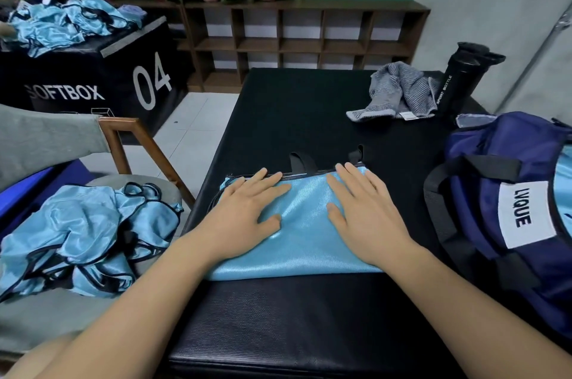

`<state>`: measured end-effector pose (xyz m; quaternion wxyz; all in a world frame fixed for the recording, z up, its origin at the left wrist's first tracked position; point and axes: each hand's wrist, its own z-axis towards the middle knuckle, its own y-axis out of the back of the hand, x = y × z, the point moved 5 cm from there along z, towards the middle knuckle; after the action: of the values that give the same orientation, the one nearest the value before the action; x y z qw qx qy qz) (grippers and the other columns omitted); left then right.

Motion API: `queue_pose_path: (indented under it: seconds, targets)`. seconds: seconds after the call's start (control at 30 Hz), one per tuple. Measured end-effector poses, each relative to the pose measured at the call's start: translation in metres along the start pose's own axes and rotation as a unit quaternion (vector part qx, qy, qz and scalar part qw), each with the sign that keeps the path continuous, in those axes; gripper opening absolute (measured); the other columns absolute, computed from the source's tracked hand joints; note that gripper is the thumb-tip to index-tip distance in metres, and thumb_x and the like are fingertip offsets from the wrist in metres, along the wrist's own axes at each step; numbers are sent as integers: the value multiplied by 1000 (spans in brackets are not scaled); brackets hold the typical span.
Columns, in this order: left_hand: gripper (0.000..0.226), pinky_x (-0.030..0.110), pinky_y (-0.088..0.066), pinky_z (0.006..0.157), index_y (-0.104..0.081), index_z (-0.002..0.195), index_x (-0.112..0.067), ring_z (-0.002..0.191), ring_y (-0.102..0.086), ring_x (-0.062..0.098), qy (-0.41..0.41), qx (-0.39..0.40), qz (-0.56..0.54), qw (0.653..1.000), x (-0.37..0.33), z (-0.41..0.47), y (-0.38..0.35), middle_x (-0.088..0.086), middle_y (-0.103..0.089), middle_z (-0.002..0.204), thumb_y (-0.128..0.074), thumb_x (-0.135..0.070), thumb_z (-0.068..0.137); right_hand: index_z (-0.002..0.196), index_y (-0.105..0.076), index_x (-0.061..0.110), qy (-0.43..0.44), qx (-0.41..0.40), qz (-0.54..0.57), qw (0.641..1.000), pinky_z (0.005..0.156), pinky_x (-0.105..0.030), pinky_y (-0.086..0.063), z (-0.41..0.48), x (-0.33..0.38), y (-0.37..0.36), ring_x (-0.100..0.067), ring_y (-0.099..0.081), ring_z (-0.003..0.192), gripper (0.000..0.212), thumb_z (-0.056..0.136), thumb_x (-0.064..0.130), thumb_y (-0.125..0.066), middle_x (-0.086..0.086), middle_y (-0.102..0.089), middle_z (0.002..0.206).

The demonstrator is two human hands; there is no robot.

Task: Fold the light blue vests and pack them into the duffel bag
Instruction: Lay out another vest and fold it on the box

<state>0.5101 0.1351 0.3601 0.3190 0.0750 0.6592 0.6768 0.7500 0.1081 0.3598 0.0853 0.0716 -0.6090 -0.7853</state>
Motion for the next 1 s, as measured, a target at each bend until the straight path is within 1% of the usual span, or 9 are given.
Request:
queue_pose_path:
  seconds: [0.13, 0.2, 0.27, 0.4, 0.5, 0.63, 0.73, 0.8, 1.0]
  targets:
    - [68, 36, 2, 133, -24, 167, -42, 163, 4, 4, 21, 22, 15, 999, 5, 2, -1, -23, -5, 176, -49, -52, 105, 170, -21, 21, -18, 38, 26, 999, 133, -42, 5, 1, -2, -5, -11, -3, 164, 70, 109, 55, -14, -1, -14, 178]
    - [68, 35, 2, 133, -25, 167, -41, 163, 3, 4, 21, 21, 5, 1000, 6, 2, -1, -23, -6, 176, -51, -52, 105, 171, -15, 24, -22, 54, 48, 997, 132, -40, 10, 2, -2, -5, -8, 4, 163, 67, 111, 55, -18, 2, -8, 179]
    - [68, 37, -3, 134, -31, 165, -40, 163, -1, 2, 17, 13, -27, 999, 6, 1, 2, -22, -13, 175, -56, -51, 103, 170, -20, 25, -16, 40, 65, 997, 132, -40, 10, 3, -2, -2, -8, -1, 163, 65, 111, 53, -26, 2, -14, 177]
    - [54, 27, -19, 130, -53, 151, -39, 158, -19, -6, 16, -54, -104, 993, 9, -4, 23, -22, -42, 163, -69, -37, 100, 146, -61, 21, -9, -99, 87, 991, 122, -44, -22, 1, -4, 24, -16, -44, 148, 47, 107, 41, -43, 4, -58, 152]
    - [41, 23, -37, 119, -64, 140, -33, 143, -47, -2, 29, -125, -93, 987, 20, -6, 41, -19, -61, 143, -71, -30, 100, 127, -69, 22, 30, -164, 114, 979, 104, -42, -34, -5, 17, 44, -20, -57, 121, 31, 103, 34, -52, 9, -66, 128]
    - [30, 30, -51, 98, -70, 127, -32, 112, -62, 8, 107, -157, -83, 978, 48, -6, 51, -15, -66, 121, -73, -28, 97, 118, -70, 22, 93, -126, 153, 976, 94, -43, -41, -16, 75, 48, -25, -56, 103, 28, 102, 40, -56, 6, -62, 108]
    - [27, 18, -45, 81, -71, 121, -30, 95, -60, 6, 168, -135, -84, 973, 66, -4, 52, -12, -64, 108, -77, -35, 95, 116, -68, 23, 145, -66, 169, 973, 93, -41, -42, -25, 120, 44, -23, -52, 100, 36, 99, 53, -57, 5, -57, 105]
    - [30, 10, -37, 71, -70, 119, -29, 90, -59, 7, 194, -116, -81, 971, 74, -3, 53, -10, -64, 104, -78, -42, 93, 113, -66, 23, 174, -25, 158, 972, 92, -39, -43, -28, 144, 40, -22, -49, 99, 43, 95, 61, -55, 5, -54, 103]
    - [36, 17, -41, 65, -67, 107, -25, 86, -63, 10, 239, -54, -88, 966, 83, 0, 52, -7, -68, 95, -85, -48, 85, 103, -57, 21, 195, -3, 101, 976, 87, -42, -47, -26, 179, 34, -25, -49, 94, 40, 95, 59, -54, 0, -51, 99]
